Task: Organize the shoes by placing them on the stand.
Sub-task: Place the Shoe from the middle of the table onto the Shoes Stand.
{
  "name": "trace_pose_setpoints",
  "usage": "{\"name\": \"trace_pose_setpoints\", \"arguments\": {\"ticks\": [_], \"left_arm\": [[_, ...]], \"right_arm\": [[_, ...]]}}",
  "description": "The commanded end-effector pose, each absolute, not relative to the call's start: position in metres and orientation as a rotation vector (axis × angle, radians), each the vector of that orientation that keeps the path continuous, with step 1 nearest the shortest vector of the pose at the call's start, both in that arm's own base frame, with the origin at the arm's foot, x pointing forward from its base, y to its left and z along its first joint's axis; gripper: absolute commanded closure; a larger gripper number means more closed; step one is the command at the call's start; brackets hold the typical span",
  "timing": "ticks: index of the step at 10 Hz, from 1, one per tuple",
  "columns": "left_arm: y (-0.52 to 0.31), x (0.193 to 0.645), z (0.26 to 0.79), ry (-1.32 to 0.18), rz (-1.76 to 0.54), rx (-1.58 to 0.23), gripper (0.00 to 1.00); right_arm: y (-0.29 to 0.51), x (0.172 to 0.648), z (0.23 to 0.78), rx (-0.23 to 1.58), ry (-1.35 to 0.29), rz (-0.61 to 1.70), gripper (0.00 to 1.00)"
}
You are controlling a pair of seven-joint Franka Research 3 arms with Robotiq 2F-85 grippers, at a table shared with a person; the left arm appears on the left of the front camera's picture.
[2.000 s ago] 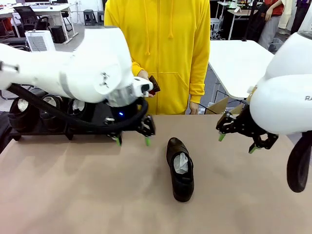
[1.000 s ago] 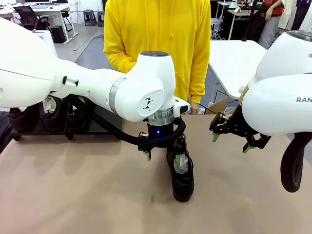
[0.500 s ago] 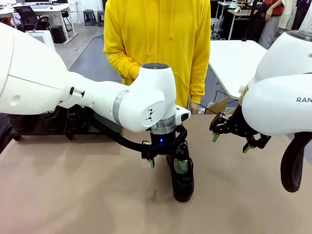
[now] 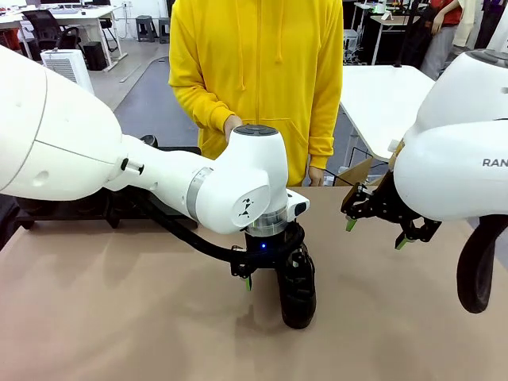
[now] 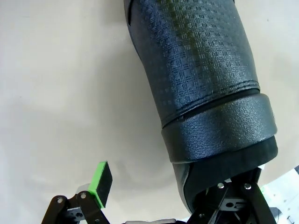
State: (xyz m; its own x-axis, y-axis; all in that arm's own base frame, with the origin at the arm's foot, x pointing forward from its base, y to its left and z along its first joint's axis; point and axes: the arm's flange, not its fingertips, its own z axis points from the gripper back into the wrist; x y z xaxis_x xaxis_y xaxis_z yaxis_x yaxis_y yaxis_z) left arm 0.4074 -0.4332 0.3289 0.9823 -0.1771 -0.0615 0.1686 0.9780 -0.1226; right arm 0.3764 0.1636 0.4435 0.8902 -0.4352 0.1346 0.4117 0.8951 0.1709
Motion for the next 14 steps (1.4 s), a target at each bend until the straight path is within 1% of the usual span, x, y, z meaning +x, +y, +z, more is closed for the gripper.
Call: {"name": "trace_pose_setpoints", "arguments": {"ticks": [1, 4, 5, 11, 13, 14], "left_arm": [[-0.43, 0.403, 0.332, 0.038, -0.155, -0.111, 0.41], [-0.43, 0.405, 0.333, 0.043, -0.165, -0.113, 0.91], [-0.43, 0.405, 0.334, 0.041, -0.17, -0.113, 1.0], [-0.43, 0.411, 0.354, 0.008, -0.217, -0.09, 1.0], [-0.422, 0.415, 0.369, -0.001, -0.241, -0.063, 1.0], [-0.41, 0.417, 0.388, -0.036, -0.245, -0.082, 1.0]], "right_arm": [[0.163, 0.381, 0.445, 0.169, -0.171, -0.43, 0.0], [0.163, 0.381, 0.445, 0.169, -0.171, -0.43, 0.0], [0.163, 0.381, 0.445, 0.169, -0.171, -0.43, 0.0], [0.163, 0.381, 0.445, 0.169, -0.171, -0.43, 0.0], [0.163, 0.381, 0.445, 0.169, -0.171, -0.43, 0.0], [0.163, 0.381, 0.445, 0.169, -0.171, -0.43, 0.0]]}}
